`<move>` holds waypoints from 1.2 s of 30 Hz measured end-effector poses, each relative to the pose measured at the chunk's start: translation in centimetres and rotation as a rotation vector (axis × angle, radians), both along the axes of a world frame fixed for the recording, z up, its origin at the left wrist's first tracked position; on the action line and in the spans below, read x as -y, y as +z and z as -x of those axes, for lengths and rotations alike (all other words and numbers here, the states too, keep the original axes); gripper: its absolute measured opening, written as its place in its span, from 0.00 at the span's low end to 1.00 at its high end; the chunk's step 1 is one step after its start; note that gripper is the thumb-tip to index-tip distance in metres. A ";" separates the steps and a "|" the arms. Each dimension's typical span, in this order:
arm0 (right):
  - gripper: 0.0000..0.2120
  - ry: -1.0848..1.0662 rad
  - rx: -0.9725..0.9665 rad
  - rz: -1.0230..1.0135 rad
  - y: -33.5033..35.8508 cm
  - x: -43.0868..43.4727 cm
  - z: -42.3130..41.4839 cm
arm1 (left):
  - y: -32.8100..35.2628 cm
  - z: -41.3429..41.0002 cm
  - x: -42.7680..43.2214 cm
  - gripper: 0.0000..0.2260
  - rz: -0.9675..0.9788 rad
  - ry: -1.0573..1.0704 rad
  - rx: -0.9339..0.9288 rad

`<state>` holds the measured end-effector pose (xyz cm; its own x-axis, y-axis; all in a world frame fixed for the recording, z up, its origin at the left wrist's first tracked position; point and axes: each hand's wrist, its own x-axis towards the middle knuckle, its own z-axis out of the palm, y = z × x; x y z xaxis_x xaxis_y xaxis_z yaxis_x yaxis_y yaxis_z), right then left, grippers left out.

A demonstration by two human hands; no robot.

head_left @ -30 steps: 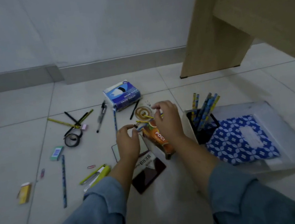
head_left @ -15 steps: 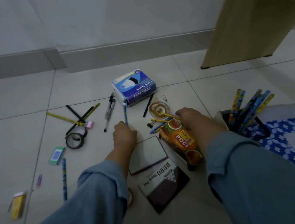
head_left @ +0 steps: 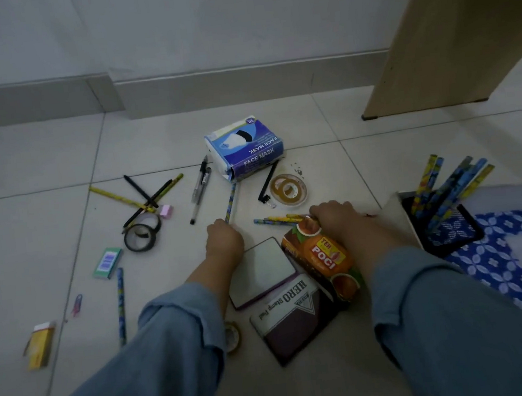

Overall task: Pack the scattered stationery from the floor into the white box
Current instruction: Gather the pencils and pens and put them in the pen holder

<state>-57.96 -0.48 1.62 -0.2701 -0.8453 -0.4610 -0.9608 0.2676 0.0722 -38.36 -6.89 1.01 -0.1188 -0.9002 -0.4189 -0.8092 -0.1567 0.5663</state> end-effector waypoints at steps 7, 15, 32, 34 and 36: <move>0.14 -0.046 0.067 0.144 2.1 -0.8 -1.9 | 0.7 -4.2 -4.2 0.13 0.202 0.121 -0.223; 0.12 0.052 0.121 0.317 6.7 0.8 -10.2 | 0.8 -12.7 -6.5 0.14 0.161 0.457 -0.228; 0.07 -0.951 1.537 0.417 4.2 -4.5 -18.9 | 2.5 -13.6 -7.4 0.12 0.111 0.297 -0.344; 0.05 -0.990 1.554 0.462 5.2 -4.6 -17.7 | 4.2 -11.3 -8.3 0.11 0.103 0.090 -0.483; 0.08 -0.976 1.494 0.543 6.3 -5.0 -16.5 | 6.2 -9.2 -9.5 0.10 0.005 -0.051 -0.597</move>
